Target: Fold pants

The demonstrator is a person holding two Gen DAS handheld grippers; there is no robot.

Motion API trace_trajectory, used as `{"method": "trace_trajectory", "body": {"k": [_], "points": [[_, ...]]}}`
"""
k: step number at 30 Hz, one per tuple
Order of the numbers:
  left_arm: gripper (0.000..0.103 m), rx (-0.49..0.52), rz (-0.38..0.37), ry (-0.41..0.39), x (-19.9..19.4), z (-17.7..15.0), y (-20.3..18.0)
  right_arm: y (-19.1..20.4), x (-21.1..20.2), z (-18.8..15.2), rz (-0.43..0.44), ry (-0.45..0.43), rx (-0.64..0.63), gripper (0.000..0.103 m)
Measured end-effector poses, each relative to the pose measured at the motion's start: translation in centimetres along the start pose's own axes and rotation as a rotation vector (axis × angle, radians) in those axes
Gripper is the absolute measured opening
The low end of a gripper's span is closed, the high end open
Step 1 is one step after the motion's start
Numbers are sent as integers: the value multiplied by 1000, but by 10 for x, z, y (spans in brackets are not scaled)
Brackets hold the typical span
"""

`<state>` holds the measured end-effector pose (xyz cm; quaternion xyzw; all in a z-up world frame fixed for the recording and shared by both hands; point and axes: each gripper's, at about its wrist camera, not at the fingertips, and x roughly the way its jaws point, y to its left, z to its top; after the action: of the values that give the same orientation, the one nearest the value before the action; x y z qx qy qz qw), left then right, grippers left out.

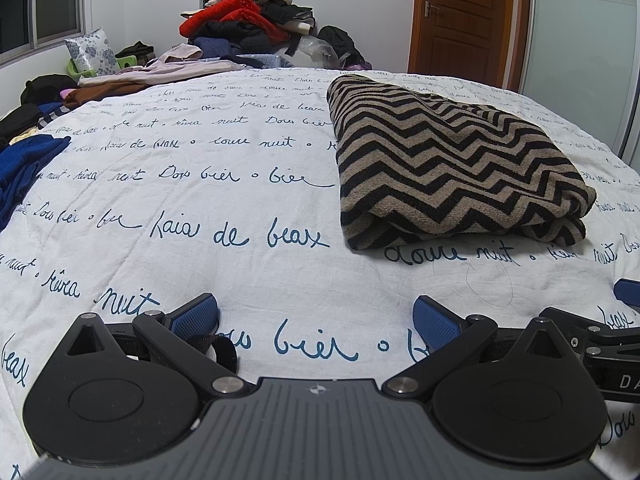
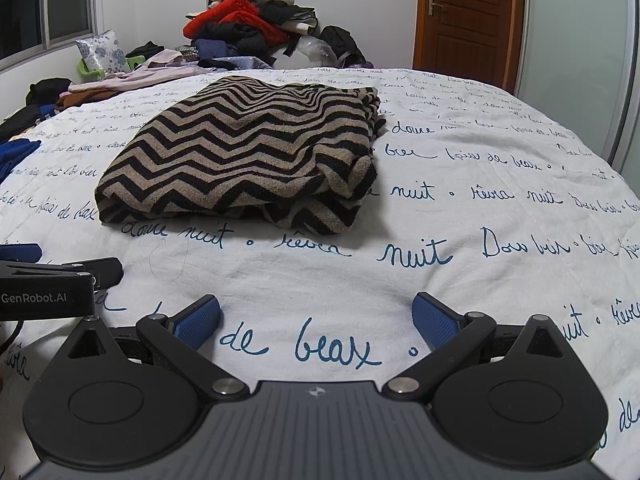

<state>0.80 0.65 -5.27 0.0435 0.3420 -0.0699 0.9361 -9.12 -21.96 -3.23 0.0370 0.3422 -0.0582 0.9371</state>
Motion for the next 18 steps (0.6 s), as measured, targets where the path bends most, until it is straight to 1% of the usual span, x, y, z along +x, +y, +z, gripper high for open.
{"method": "trace_trajectory", "body": {"k": [18], "points": [[103,-9,-6,2,-1,1,2,-2,3,1,-13,-1,14,103]]}}
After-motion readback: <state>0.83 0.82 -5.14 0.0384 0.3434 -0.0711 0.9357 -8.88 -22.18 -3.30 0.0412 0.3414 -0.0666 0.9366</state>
